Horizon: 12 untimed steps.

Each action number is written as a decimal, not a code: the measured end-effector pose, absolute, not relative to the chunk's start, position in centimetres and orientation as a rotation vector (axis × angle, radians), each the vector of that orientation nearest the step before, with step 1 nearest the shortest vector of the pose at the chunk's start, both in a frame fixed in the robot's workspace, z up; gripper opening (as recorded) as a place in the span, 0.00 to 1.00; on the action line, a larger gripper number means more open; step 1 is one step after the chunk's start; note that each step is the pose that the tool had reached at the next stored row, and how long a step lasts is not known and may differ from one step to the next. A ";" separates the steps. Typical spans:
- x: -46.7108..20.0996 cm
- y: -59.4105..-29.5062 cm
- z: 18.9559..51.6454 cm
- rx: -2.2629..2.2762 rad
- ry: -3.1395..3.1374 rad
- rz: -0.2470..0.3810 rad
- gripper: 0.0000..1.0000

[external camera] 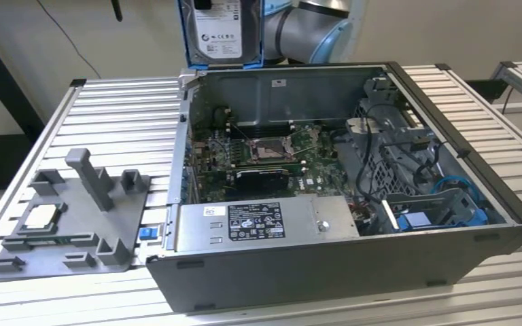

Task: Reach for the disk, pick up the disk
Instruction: 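Pick up the disk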

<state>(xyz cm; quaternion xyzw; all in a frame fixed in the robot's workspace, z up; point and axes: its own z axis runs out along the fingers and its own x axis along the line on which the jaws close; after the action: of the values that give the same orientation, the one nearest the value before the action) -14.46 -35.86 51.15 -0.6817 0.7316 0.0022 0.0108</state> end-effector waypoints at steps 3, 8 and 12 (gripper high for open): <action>-13.8 -35.9 51.2 -2.127 2.283 0.007 0.00; -12.4 -35.9 51.4 -2.127 2.283 0.008 0.00; -11.2 -35.9 51.6 -2.129 2.285 0.011 0.00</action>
<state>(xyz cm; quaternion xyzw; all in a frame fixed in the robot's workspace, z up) -11.24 -35.86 51.63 -0.6816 0.7316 0.0036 0.0093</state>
